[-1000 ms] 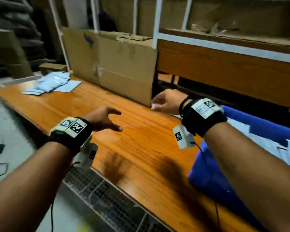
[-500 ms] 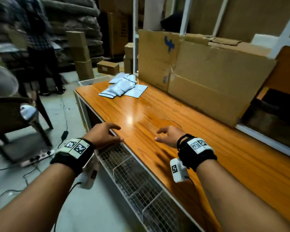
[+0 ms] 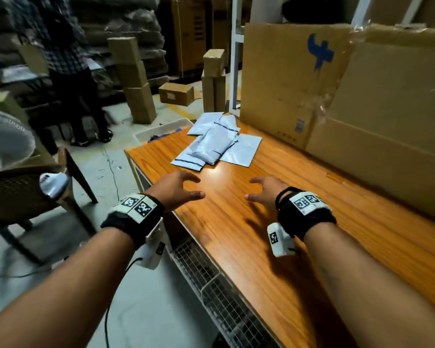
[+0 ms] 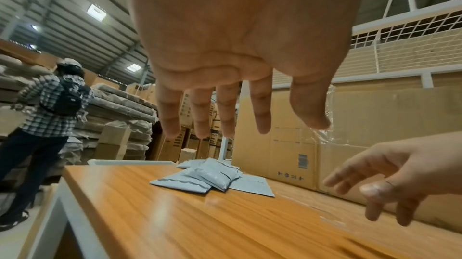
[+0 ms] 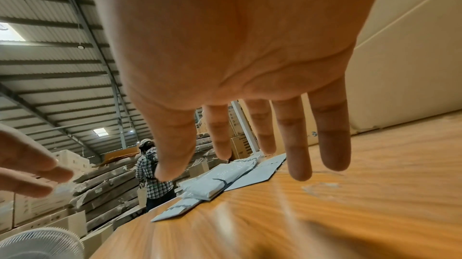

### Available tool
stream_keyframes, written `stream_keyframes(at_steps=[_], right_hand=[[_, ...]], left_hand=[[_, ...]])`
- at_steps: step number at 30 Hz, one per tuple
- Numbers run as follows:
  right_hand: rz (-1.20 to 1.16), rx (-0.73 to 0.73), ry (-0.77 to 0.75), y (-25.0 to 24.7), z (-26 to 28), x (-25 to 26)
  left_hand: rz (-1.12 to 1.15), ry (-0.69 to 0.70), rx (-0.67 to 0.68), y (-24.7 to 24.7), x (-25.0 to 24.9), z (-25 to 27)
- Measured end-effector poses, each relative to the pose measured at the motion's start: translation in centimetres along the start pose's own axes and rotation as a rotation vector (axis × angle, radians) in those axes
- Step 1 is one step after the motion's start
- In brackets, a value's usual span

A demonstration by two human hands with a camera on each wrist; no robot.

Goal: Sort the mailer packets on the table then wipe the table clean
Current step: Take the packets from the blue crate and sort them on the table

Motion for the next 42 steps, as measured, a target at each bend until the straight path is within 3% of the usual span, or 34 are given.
stream_keyframes(at_steps=[7,15,18,22,25,30,34,38,42], right_hand=[[0.038,-0.022,0.108,-1.5,-11.8,-1.5],[0.032,-0.065,0.304,0.5,-18.6,-3.4],[-0.023,-0.115,0.405,0.7,-19.9,-3.5],[0.001,-0.032,0.424,0.7,-21.7,-3.0],[0.047,0.027,0.431,0.6,-22.7,-2.4],[0.059,-0.121,0.522,-0.7,-21.8,-2.8],[0.048,-0.142,0.584,-2.1,-19.1,-4.4],[0.087,-0.128,0.641,-2.4,-15.1,-5.3],[0.122,0.037,0.662,-0.2,-13.0,-4.9]], left_hand=[[0.004,0.063,0.019,-1.4,-0.3,-12.1],[-0.176,0.046,-0.059,1.2,-0.9,-24.2],[-0.313,0.011,0.006,2.4,-1.1,-27.2],[-0.413,-0.026,0.111,4.2,-0.8,-28.8],[-0.404,0.033,0.077,4.6,-0.6,-29.5],[-0.376,0.116,0.074,2.9,0.0,-30.7],[-0.292,0.271,-0.077,1.1,-0.3,-30.8],[-0.126,0.317,0.031,2.1,-1.7,-29.2],[-0.252,0.422,0.18,5.3,-2.8,-27.6]])
Point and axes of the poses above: each hand's wrist, its own z-axis away from the middle knuckle, its own y-axis out of the palm, x = y × z, the point moved 4 cm from there along -z, towards the middle knuckle, and after that the axes turned 12 degrees about -y, right-handed, at the moved point
